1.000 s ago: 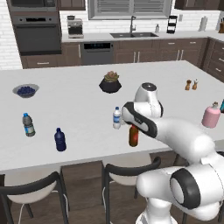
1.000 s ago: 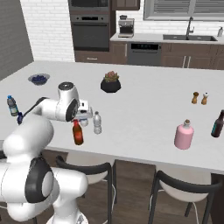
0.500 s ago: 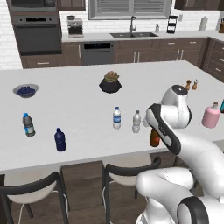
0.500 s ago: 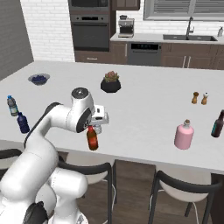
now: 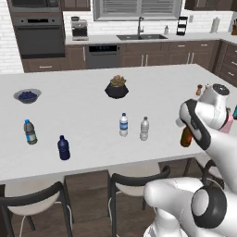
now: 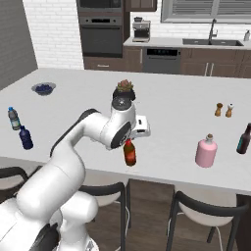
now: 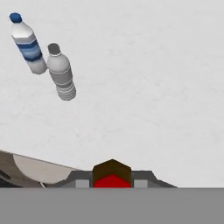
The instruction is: Move the plastic bottles in the middle to the plastics group, and the glass bottles in the middle to the glass group.
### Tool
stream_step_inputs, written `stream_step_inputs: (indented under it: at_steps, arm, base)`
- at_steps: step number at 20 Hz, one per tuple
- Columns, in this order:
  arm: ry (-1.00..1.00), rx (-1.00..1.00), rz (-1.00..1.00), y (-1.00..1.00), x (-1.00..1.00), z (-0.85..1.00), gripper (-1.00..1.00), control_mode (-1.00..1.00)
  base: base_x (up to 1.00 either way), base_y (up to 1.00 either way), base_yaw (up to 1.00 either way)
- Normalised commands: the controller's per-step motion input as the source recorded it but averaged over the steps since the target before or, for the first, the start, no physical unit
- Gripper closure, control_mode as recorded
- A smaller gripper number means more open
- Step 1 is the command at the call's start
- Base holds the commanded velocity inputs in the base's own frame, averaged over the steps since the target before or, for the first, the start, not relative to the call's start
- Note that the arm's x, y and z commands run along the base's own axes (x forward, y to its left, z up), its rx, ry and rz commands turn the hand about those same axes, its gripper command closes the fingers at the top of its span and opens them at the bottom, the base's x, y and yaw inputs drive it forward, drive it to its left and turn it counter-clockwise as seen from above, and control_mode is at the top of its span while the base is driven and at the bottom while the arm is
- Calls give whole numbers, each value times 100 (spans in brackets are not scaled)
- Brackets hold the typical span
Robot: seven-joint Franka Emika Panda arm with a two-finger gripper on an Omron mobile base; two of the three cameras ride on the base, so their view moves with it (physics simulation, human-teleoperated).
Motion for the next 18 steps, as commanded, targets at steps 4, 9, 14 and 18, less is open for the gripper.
stream_step_inputs:
  at_steps: [4, 9, 14, 18]
  arm:
    - [0, 0, 0, -100, 49, 25, 100, -100]
    - [2, 0, 0, -97, 56, 6, 100, -100]
    - [1, 0, 0, -84, 51, 2, 100, -100]
    - [0, 0, 0, -22, 34, -1, 100, -100]
  base:
    - [0, 0, 0]
    - [0, 0, 0]
    - [0, 0, 0]
    - [0, 0, 0]
